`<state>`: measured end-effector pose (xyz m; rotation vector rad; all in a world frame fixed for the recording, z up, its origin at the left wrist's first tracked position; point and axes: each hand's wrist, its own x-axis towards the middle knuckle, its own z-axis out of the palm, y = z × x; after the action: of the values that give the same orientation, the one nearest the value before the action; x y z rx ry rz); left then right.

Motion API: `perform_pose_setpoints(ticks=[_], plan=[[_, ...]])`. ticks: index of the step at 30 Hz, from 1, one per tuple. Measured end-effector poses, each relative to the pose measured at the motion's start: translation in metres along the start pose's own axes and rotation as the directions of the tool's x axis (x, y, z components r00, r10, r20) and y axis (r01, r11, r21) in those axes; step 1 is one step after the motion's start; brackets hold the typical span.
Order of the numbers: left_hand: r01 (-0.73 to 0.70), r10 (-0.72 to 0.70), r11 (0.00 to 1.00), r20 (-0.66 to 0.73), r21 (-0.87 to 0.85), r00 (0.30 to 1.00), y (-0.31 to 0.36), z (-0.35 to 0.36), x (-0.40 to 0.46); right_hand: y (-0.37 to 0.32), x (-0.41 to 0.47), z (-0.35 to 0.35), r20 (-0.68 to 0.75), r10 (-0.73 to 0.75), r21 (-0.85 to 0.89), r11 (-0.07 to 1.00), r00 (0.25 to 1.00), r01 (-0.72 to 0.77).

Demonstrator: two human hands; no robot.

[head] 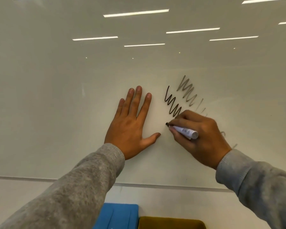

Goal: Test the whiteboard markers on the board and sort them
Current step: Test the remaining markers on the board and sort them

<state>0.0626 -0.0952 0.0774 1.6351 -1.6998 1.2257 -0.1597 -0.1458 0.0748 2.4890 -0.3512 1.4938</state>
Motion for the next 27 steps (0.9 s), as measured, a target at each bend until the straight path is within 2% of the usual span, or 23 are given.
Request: perform_pose_setpoints(ticks=[2, 3, 7, 11, 14, 15, 18, 19, 22, 23, 27], plan=[[0.004, -0.004, 1.000, 0.000, 0.004, 1.000, 0.000, 0.001, -0.001, -0.006, -0.012, 0.006, 0.120, -0.068, -0.027, 0.997, 0.990, 0.072], [0.006, -0.006, 1.000, 0.001, 0.004, 1.000, 0.001, 0.000, -0.002, -0.006, -0.014, 0.004, 0.133, -0.087, -0.032, 0.995, 0.987, 0.092], [0.033, -0.033, 0.999, 0.004, -0.011, 0.999, 0.007, 0.000, -0.002, 0.007, -0.006, -0.007, -0.084, 0.009, -0.030, 0.999, 0.996, -0.012], [0.064, -0.063, 0.998, 0.008, -0.026, 0.998, 0.020, 0.008, -0.016, -0.003, -0.023, 0.005, 0.097, -0.066, -0.053, 0.996, 0.993, 0.072], [0.052, -0.053, 0.999, 0.027, 0.005, 0.998, 0.024, 0.017, -0.030, 0.009, -0.024, -0.001, -0.053, 0.028, -0.037, 0.999, 0.998, -0.030], [0.046, -0.046, 0.999, 0.030, 0.005, 0.998, 0.024, 0.018, -0.032, 0.009, -0.027, -0.001, -0.062, 0.034, -0.029, 0.999, 0.997, -0.036], [0.043, -0.043, 0.999, 0.032, -0.002, 0.999, 0.024, 0.020, -0.034, 0.002, -0.047, 0.010, 0.172, -0.084, -0.072, 0.993, 0.982, 0.097], [0.046, -0.046, 0.999, 0.033, 0.002, 0.998, 0.024, 0.021, -0.035, 0.002, -0.050, 0.010, 0.197, -0.101, -0.065, 0.991, 0.975, 0.116], [0.054, -0.054, 0.999, 0.031, 0.005, 0.998, 0.026, 0.023, -0.034, 0.012, -0.046, 0.001, 0.016, -0.003, -0.033, 0.999, 1.000, 0.003], [0.055, -0.056, 0.998, 0.031, 0.002, 0.998, 0.026, 0.023, -0.033, 0.013, -0.046, 0.000, -0.001, 0.016, -0.033, 0.999, 1.000, -0.016], [0.058, -0.058, 0.998, 0.039, 0.011, 0.998, 0.027, 0.024, -0.034, 0.005, -0.057, 0.005, 0.200, -0.062, -0.036, 0.997, 0.978, 0.070]])
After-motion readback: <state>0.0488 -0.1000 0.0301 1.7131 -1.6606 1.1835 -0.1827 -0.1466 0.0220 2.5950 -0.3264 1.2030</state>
